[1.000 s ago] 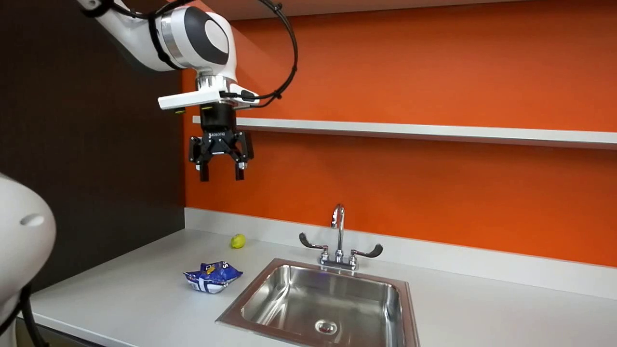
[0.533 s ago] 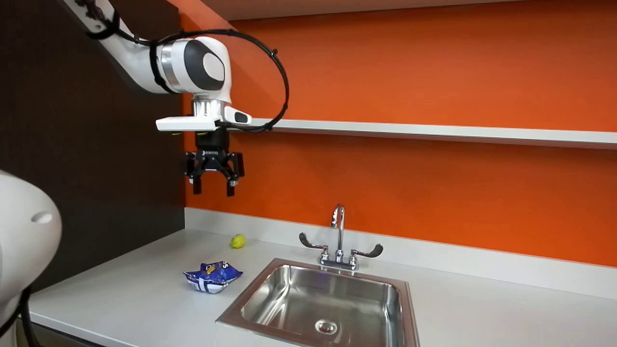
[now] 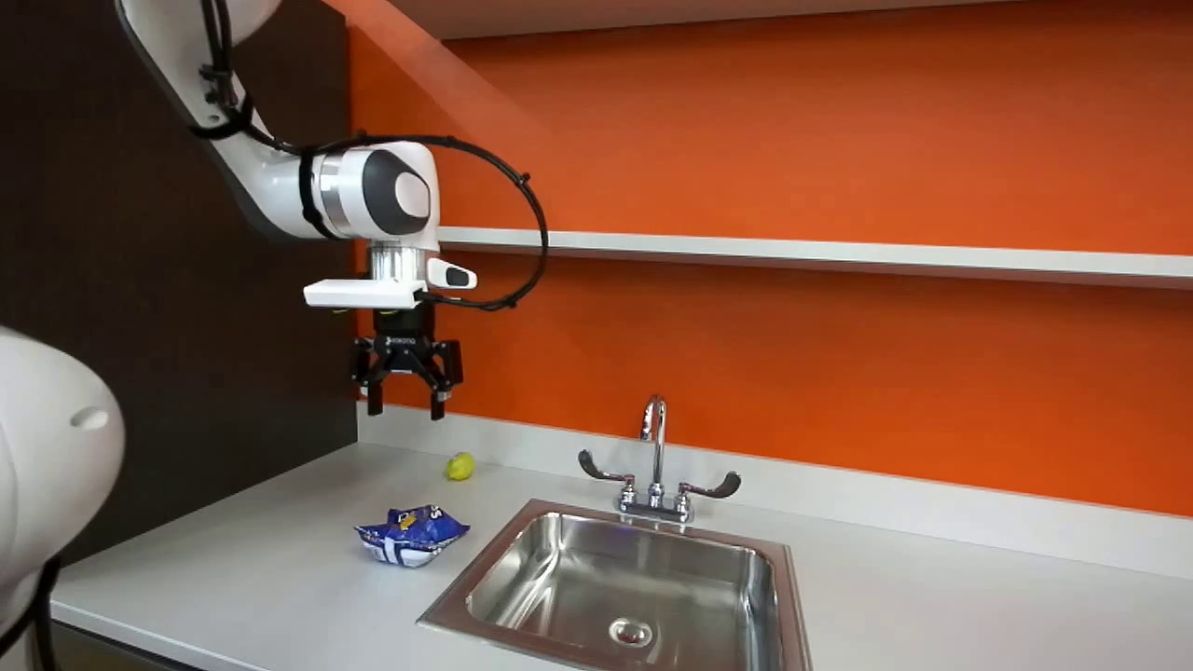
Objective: Put the blue packet in the sink
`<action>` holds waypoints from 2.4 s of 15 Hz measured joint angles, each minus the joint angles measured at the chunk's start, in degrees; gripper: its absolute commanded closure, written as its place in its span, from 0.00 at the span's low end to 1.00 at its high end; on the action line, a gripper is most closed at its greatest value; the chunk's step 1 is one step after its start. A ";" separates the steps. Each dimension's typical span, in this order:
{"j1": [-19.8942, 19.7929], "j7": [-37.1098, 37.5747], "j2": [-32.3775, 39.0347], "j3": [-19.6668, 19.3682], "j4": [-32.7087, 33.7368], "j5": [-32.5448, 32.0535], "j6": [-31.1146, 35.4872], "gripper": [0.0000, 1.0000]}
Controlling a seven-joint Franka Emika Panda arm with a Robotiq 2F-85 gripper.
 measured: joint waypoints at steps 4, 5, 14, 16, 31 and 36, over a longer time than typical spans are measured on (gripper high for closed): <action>0.12 0.78 5.56 0.06 0.90 -0.04 3.95 0.00; 0.13 1.00 7.08 0.06 1.38 -0.06 4.83 0.00; 0.46 2.51 21.03 -0.19 9.03 -1.42 9.89 0.00; 0.49 2.62 23.77 -0.50 10.88 -1.54 9.90 0.00; 1.73 2.66 34.85 -1.71 17.36 -1.54 9.89 0.00; 2.20 2.78 35.66 -2.03 17.53 -1.54 9.89 0.00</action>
